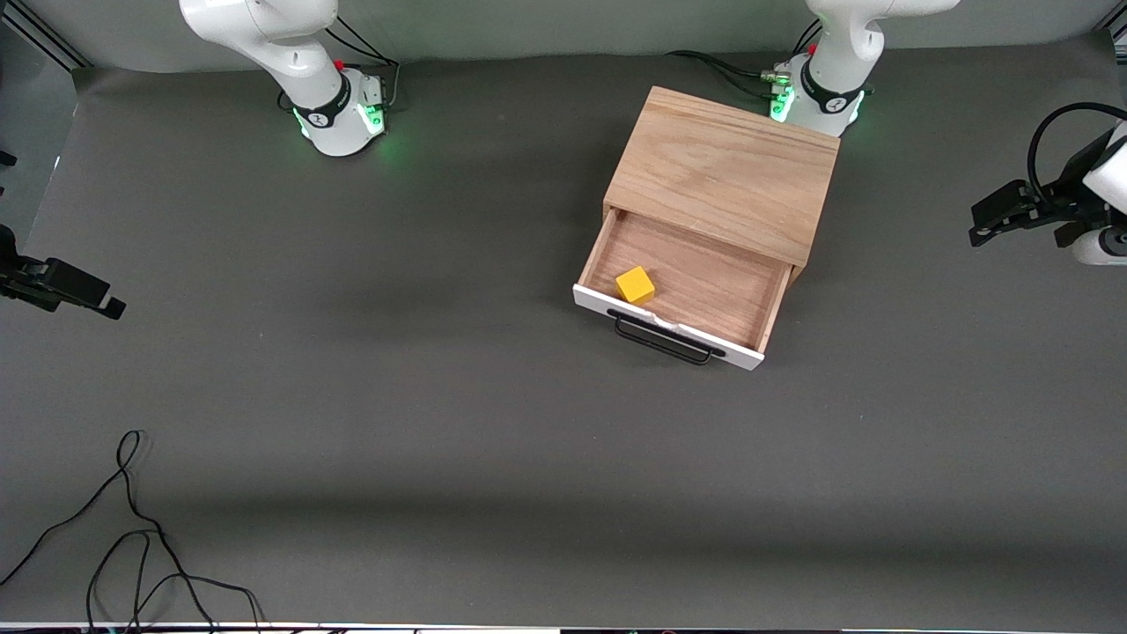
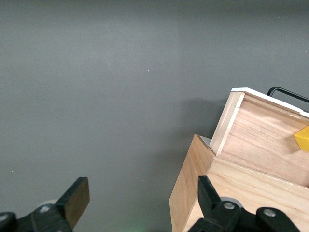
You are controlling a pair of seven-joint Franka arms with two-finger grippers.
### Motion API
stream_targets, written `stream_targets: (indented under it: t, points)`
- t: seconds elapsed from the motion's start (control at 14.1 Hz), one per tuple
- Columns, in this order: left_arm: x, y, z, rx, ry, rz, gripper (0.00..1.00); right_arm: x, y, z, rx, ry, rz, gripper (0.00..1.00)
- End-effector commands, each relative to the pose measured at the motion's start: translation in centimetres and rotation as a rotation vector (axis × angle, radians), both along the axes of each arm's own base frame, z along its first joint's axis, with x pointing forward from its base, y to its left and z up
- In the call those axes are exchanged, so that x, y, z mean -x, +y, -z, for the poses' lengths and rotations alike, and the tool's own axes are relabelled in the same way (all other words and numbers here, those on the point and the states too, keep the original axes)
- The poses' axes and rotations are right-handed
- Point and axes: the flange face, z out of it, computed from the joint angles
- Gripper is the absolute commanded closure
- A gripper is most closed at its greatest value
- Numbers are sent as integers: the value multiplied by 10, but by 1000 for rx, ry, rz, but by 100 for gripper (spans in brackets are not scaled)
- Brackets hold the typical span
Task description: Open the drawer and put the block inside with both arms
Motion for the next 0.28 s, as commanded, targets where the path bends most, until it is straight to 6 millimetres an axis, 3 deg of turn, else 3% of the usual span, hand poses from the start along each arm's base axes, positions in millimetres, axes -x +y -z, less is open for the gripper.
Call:
stream_targets:
  t: [0.0,0.21]
  points:
    - [4,-1,-3,-13,0,19,0,-5,30,13,59,28,-74,0]
    - [3,-1,-3,-13,-10,19,0,-2,28,7,58,20,-77,0]
